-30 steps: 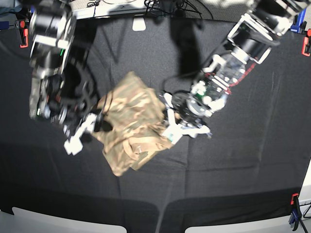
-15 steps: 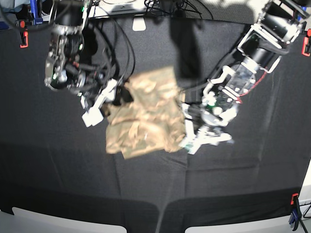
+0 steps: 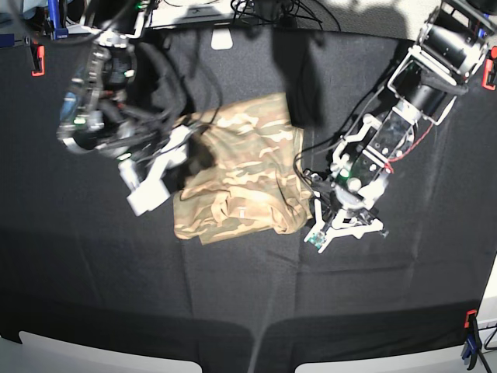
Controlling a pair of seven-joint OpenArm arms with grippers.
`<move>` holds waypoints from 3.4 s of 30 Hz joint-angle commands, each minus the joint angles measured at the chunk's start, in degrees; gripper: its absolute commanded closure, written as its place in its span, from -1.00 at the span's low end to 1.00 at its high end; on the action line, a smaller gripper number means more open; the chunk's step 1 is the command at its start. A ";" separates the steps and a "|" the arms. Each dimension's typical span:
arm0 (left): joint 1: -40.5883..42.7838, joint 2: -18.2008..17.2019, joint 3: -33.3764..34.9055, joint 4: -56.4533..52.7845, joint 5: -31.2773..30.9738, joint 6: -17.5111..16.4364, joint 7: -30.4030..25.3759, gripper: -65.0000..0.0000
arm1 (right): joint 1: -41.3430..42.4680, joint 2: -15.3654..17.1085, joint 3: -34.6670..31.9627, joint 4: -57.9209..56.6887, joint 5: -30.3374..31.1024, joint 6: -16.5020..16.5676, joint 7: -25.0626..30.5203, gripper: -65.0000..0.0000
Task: Layout the t-shirt on the table in an organized manner, then fold the t-shirt properly
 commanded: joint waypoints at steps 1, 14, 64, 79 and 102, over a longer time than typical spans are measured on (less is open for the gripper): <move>-0.92 -0.50 -0.22 0.94 1.01 0.35 0.94 0.25 | 1.05 0.31 0.17 2.43 1.40 0.52 1.09 0.26; -0.74 -0.63 -0.22 23.61 -1.75 0.52 11.93 0.25 | 6.47 -1.60 -7.06 -5.97 -22.32 -2.71 23.74 0.26; 47.58 -6.21 -58.18 56.89 -32.37 -19.93 7.87 0.25 | -8.66 7.43 1.97 20.96 -0.68 0.52 0.11 0.26; 77.79 -7.28 -60.63 63.14 -34.27 -23.87 10.14 0.25 | -45.77 7.15 16.00 32.30 11.30 0.52 -0.44 0.26; 50.69 -2.95 -43.60 -22.56 -15.04 -32.81 -22.91 0.25 | -30.97 14.78 -20.63 -44.44 -19.26 -8.66 24.41 0.26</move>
